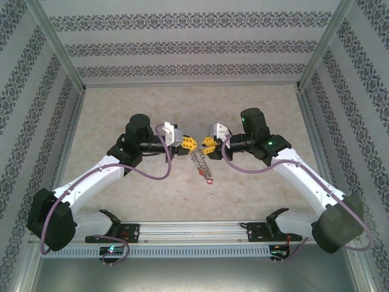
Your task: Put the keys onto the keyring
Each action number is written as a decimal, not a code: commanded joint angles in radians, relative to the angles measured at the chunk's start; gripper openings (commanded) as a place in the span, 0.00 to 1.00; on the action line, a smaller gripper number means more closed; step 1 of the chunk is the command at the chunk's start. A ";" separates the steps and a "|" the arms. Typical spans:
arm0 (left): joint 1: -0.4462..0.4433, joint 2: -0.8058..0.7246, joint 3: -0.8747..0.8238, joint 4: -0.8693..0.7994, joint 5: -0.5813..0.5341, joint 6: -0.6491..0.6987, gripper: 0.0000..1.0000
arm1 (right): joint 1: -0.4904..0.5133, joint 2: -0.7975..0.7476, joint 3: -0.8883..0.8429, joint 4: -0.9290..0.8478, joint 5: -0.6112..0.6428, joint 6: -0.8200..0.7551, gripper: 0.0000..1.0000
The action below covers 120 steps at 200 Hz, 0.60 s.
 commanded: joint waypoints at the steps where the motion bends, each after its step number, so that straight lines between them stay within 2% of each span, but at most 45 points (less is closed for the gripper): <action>1: 0.005 -0.028 -0.001 0.085 0.059 -0.007 0.00 | 0.015 -0.009 -0.041 0.040 -0.013 0.014 0.30; 47: 0.006 -0.031 0.002 0.060 0.073 0.017 0.00 | 0.047 -0.009 -0.099 0.149 0.027 0.051 0.32; 91: 0.006 -0.033 0.005 0.043 0.089 0.030 0.00 | 0.074 -0.040 -0.199 0.409 0.109 0.181 0.34; 120: 0.006 -0.030 0.010 0.039 0.088 0.031 0.00 | 0.104 -0.055 -0.241 0.490 0.183 0.194 0.33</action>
